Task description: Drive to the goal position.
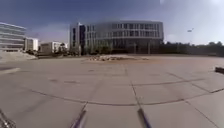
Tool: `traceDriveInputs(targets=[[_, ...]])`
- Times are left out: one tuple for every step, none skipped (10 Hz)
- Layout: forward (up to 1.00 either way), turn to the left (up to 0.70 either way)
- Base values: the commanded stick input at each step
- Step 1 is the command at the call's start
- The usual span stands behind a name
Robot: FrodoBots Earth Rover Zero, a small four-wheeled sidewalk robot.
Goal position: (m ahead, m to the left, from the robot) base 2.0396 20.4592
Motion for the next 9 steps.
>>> traceDriveInputs(targets=[[0.70,0.00],[0.70,0.00],[0.70,0.00],[0.70,0.00],[0.70,0.00],[0.70,0.00],[0.70,0.00],[0.70,0.00],[0.70,0.12]])
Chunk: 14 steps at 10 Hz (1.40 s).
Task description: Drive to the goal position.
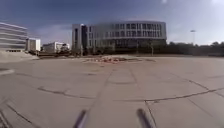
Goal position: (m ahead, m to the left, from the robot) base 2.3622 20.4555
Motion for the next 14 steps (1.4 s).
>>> traceDriveInputs(targets=[[0.70,0.14],[0.70,0.14],[0.70,0.14],[0.70,0.14],[0.70,0.14],[0.70,0.14],[0.70,0.14],[0.70,0.14],[0.70,0.14],[0.70,0.14],[0.70,0.14],[0.70,0.14],[0.70,0.14],[0.70,0.14]])
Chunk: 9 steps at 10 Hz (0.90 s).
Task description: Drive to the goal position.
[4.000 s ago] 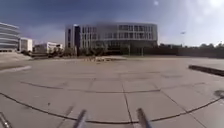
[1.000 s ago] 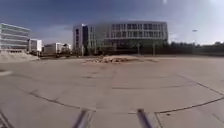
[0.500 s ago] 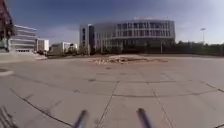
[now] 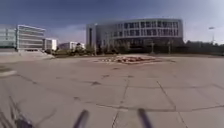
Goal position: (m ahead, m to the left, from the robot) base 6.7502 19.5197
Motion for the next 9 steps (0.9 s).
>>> traceDriveInputs(targets=[[0.70,0.14],[0.70,0.14],[0.70,0.14],[0.70,0.14],[0.70,0.14],[0.70,0.14],[0.70,0.14],[0.70,0.14],[0.70,0.12]])
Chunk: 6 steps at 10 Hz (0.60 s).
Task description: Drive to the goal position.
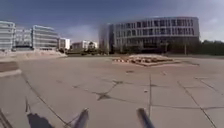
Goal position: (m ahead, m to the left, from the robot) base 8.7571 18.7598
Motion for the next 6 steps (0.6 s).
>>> traceDriveInputs(targets=[[0.70,0.00],[0.70,0.00],[0.70,0.00],[0.70,0.00],[0.70,0.00],[0.70,0.00]])
